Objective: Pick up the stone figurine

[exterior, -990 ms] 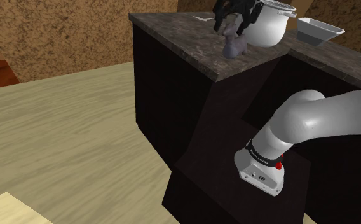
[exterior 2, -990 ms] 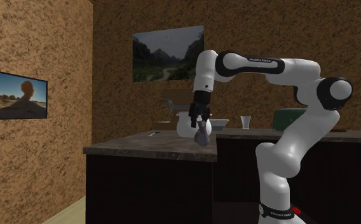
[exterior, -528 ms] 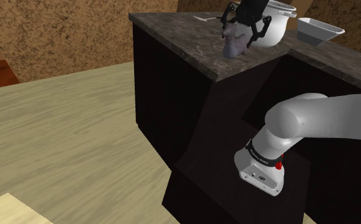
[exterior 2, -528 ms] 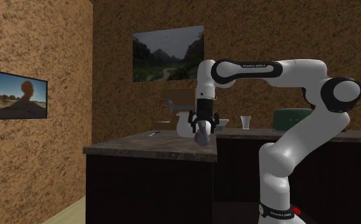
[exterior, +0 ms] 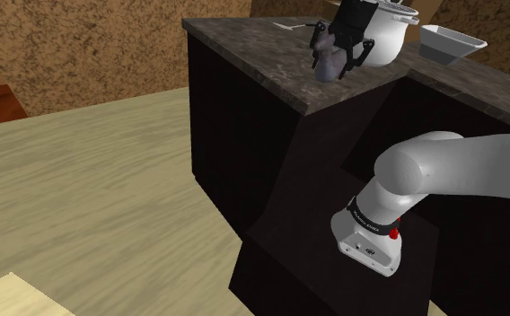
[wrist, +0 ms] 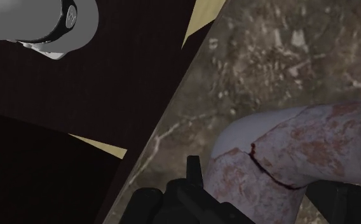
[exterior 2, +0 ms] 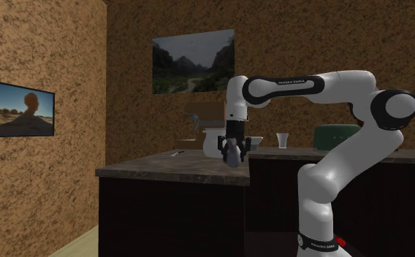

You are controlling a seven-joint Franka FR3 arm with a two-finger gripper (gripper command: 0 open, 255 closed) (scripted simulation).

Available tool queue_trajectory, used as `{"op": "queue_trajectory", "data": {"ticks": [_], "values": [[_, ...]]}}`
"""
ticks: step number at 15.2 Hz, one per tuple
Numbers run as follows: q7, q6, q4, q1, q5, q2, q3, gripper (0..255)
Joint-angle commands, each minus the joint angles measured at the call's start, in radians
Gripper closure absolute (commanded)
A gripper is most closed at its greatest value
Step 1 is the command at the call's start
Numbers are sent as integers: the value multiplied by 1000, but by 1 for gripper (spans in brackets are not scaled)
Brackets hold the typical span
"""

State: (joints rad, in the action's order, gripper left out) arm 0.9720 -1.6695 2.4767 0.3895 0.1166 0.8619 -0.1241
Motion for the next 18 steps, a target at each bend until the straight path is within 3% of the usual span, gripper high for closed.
{"op": "queue_trajectory", "data": {"ticks": [1, 8, 18], "values": [[0, -1, 1, 0, 0, 0, 0, 255], [-1, -1, 2, 0, 0, 1, 0, 255], [5, 118, -155, 5, -10, -37, 10, 255]]}}
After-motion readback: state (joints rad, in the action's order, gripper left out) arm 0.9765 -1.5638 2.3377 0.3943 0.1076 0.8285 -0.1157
